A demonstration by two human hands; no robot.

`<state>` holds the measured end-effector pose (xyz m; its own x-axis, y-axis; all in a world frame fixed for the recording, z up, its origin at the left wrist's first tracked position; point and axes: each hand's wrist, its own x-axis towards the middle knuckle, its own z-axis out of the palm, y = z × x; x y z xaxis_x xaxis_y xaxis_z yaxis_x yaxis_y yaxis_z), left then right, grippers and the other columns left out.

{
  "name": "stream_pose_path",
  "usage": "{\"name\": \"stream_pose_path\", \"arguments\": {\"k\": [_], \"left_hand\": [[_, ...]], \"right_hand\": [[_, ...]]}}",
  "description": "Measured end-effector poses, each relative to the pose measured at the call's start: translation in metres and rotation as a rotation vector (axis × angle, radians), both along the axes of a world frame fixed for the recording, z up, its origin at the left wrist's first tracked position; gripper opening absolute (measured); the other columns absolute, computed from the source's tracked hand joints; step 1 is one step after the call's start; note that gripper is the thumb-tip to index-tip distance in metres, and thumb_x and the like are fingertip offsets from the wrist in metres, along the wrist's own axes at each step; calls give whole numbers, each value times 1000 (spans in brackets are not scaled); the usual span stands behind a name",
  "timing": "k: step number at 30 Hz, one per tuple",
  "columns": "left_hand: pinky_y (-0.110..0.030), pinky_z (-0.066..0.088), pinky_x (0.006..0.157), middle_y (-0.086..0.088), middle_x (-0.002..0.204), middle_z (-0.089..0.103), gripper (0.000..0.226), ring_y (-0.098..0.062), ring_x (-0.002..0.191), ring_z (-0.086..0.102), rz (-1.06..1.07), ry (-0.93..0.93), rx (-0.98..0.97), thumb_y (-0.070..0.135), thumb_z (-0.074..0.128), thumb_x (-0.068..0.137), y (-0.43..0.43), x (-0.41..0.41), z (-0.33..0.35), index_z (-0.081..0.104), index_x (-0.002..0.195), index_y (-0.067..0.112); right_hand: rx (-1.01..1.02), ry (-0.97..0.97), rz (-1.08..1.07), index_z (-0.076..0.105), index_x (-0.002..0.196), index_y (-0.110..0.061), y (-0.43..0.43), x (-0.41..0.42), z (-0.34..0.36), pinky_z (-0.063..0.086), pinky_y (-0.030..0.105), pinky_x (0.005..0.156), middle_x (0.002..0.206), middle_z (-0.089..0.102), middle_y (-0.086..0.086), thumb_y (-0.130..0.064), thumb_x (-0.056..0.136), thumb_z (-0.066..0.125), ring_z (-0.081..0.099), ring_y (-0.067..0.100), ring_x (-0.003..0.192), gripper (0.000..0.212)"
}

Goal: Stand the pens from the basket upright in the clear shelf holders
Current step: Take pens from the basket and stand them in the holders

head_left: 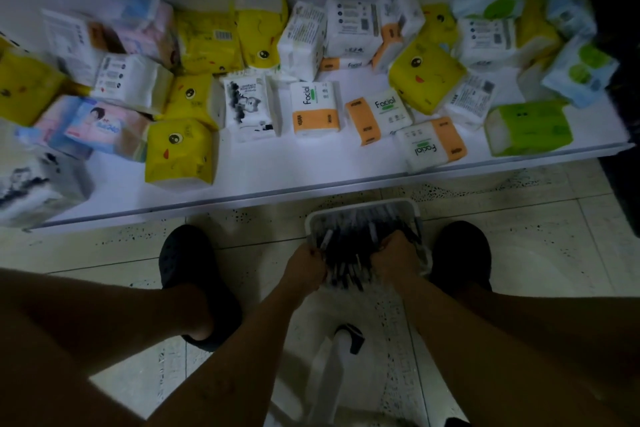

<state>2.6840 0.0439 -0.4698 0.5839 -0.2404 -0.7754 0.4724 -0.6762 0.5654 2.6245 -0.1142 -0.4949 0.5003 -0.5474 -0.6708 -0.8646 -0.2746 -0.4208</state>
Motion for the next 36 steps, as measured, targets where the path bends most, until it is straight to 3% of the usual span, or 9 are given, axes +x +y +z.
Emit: {"name": "stream_pose_path", "arguments": {"k": [2,5,7,11,14,19,25,30,36], "left_hand": [[-36,53,69,-15,103,63,35,-30,99,62,-5,-53,-38,34,39,102,-4,-2,9,54,117,7],[-24,50,63,1,88,62,40,-18,82,62,-18,-154,-106,57,44,94,-5,-5,27,55,105,20],[-27,55,67,4,89,66,46,-12,81,63,-23,-205,-150,65,48,88,-4,-6,36,58,102,23],[-40,51,68,-7,77,61,29,-20,69,58,43,-283,-213,39,42,100,-1,-6,62,54,87,16],[-41,50,76,-10,82,57,25,-24,77,55,77,-355,-184,22,36,103,2,-2,84,55,93,8],[-29,43,59,-1,75,59,37,-13,65,54,166,-492,-274,45,46,97,17,6,129,55,86,11],[-28,48,52,-8,72,69,22,-15,57,60,225,-617,-485,36,49,98,36,20,188,53,96,14],[-38,60,64,-8,82,66,23,-20,74,67,315,-773,-619,32,54,96,46,43,264,60,94,10],[-48,58,78,-4,72,69,14,-18,74,67,286,-895,-717,21,62,93,73,68,355,69,86,11]], "right_hand": [[58,-30,-13,46,103,-5,1,-2,6,38,29,71,95,49,8,-1,84,60,49,22,87,24],[90,-101,-6,51,101,-7,8,-3,21,41,29,73,97,54,9,-2,88,52,51,23,88,14],[55,-139,-11,56,102,-5,15,-2,32,42,30,75,95,56,9,-9,92,47,53,24,88,13],[-67,-278,16,59,91,-4,28,5,64,38,28,68,81,55,6,-24,101,40,53,23,80,30],[-85,-438,59,49,71,-17,35,13,95,32,26,56,67,48,-4,-23,102,41,50,17,69,33],[73,-659,-15,64,89,-17,54,30,147,54,34,66,85,67,2,-19,96,56,64,20,75,11],[144,-909,-16,65,100,-10,77,42,219,59,34,71,86,66,-2,-16,95,59,66,13,78,10],[7,-1117,103,67,87,-26,86,57,293,46,9,69,82,66,-16,-15,90,66,62,-3,77,11],[25,-1277,228,61,93,-21,101,78,375,45,9,65,79,62,-5,-9,87,68,60,8,74,15]]}}
